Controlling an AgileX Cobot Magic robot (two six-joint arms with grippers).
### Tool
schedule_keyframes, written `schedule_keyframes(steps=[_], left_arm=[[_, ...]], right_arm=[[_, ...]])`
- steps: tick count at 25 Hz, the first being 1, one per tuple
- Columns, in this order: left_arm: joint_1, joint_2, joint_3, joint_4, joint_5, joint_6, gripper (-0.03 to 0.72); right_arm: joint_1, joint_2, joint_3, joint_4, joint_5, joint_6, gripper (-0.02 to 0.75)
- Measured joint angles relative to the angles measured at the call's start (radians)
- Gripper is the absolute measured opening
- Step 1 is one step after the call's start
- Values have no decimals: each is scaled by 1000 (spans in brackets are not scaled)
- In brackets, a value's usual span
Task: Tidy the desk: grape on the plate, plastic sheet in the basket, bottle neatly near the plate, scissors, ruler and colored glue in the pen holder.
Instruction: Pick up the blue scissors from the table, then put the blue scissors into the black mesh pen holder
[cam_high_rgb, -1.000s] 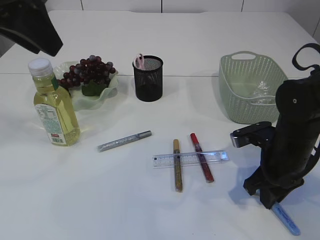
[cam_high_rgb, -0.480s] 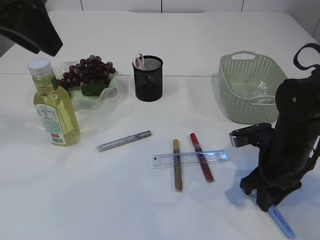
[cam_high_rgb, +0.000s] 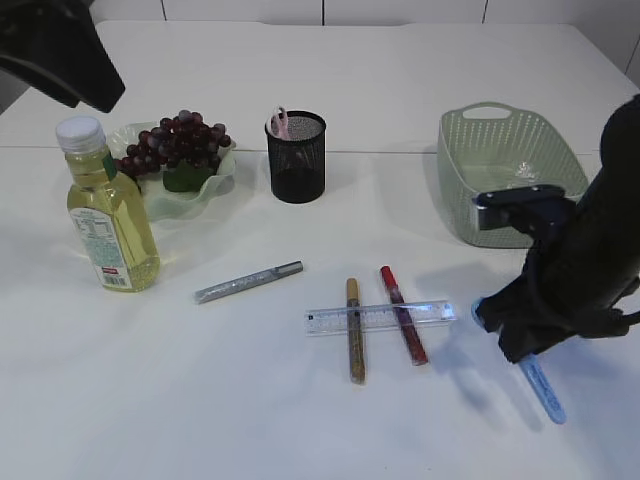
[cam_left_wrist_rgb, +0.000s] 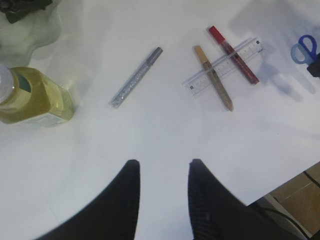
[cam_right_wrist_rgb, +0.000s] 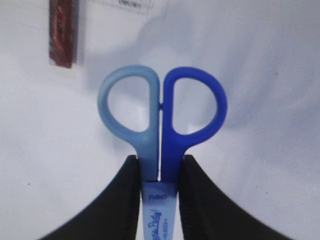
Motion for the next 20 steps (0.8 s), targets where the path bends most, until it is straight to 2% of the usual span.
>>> schedule_keyframes(steps=[5,8,13,20], left_arm=[[0,0,0,0,0,0,243],[0,0,0,0,0,0,243],[0,0,0,0,-13,0,242],[0,0,0,0,-60,0,243]], right_arm=[[12,-61,-5,40,-63,-42,197],[57,-63,-36,47,-103,-64,197],[123,-63,-133,54,-182,-70,197],[130,-6,-315,56,-249,-72,197]])
